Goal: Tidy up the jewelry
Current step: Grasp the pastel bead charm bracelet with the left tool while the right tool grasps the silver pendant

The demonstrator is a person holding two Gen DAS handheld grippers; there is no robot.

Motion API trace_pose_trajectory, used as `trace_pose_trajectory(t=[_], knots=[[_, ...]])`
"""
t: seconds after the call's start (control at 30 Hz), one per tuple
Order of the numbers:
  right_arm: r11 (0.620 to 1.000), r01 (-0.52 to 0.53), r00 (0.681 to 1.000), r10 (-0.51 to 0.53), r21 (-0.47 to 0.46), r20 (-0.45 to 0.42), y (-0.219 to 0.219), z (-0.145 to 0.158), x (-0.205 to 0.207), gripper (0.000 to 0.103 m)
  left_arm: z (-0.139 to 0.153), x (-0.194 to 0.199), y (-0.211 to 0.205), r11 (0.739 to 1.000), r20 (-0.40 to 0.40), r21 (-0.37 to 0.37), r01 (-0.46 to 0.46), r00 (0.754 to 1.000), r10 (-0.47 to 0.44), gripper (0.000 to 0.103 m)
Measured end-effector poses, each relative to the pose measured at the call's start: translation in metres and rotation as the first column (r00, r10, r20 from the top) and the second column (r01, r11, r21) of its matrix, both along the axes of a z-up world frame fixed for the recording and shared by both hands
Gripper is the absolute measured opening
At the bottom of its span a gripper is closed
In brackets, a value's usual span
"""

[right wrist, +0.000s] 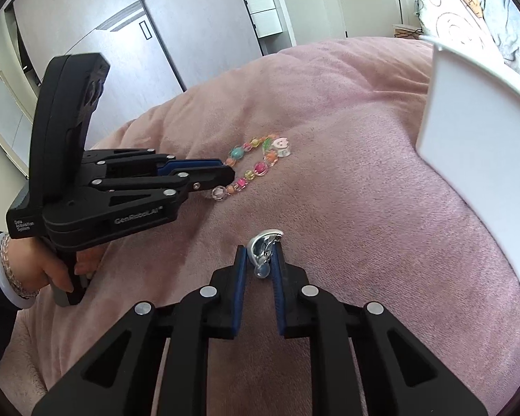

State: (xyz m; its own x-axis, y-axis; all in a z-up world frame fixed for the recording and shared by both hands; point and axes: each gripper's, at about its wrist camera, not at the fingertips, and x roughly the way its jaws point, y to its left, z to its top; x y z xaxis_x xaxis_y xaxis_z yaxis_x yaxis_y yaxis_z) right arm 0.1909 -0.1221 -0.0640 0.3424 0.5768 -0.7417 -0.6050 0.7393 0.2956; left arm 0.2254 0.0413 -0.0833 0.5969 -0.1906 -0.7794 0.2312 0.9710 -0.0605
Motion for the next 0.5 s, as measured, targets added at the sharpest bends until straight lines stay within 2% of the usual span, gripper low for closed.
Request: trace_pose_trajectory(t=[0.17,0.5], knots=[[0.999,0.032,0.999,-0.032,0.038,0.014,-0.017,0.021,-0.005,0.015,0.025,-0.019,-0.007,1.0,0.034,-0.005,0.019,0.999,-0.019,0.02],[0.996,0.055,0.993,-0.061,0.066,0.099,-0.049,0.074,-0.032,0.015,0.1,-0.048,-0.029,0.998,0.143,0.005,0.057,0.988,-0.057,0.019]])
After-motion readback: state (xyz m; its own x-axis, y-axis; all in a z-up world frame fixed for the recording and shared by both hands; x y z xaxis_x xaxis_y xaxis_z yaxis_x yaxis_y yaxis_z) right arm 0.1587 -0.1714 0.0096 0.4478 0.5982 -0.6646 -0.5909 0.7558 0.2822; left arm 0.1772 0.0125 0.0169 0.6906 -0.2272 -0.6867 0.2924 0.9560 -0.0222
